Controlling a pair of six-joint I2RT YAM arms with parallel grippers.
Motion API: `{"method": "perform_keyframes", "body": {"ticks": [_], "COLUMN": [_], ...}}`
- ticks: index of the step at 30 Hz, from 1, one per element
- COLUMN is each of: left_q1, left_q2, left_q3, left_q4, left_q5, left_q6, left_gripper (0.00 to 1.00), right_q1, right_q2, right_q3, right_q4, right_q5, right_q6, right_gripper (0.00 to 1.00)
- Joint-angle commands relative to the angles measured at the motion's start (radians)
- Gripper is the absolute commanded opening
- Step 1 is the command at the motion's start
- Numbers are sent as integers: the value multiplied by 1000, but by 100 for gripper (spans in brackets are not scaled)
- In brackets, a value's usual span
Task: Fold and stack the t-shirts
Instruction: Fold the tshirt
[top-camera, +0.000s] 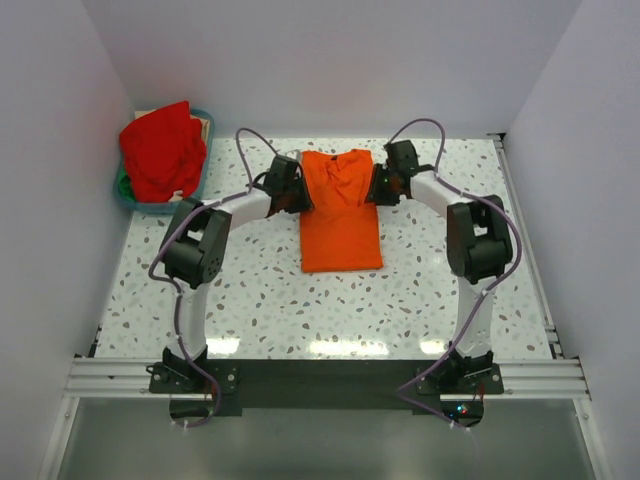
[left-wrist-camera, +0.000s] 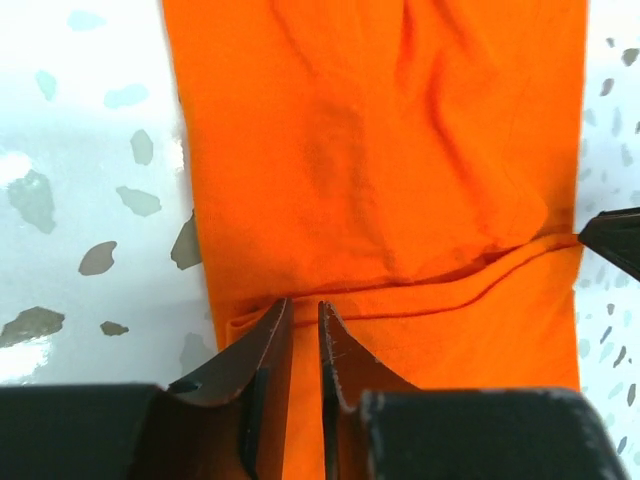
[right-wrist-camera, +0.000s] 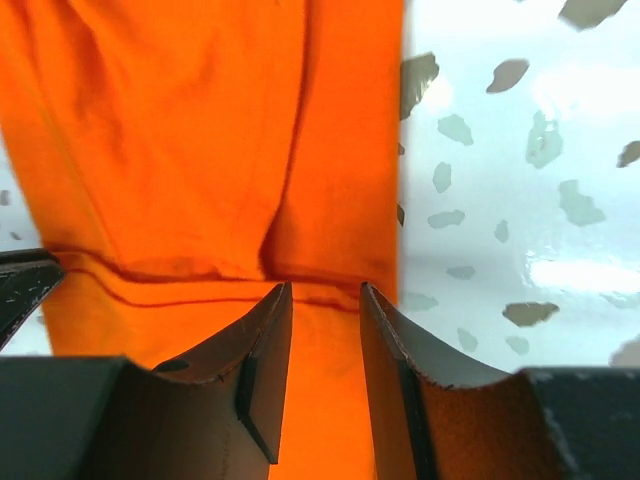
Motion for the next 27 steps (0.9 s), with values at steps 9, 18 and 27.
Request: {"method": "perform_keyframes", "body": {"ticks": [9, 18, 27], "left_q1": [-86, -126, -147], "left_q2": [-93, 59, 78], "left_q3": [84, 111, 10], "left_q4": [9, 27, 23], "left_q5": [-46, -35, -162], "left_q6": [69, 53, -20], "left_gripper": [26, 23, 21], "right_q1": [126, 149, 183], "right_q2": [-157, -43, 31], "right_q3": [9, 21, -43], "right_q4": [-10, 4, -17], "right_q5": [122, 122, 191], "right_q6": [-63, -57, -48], "right_gripper": [38, 38, 37]}}
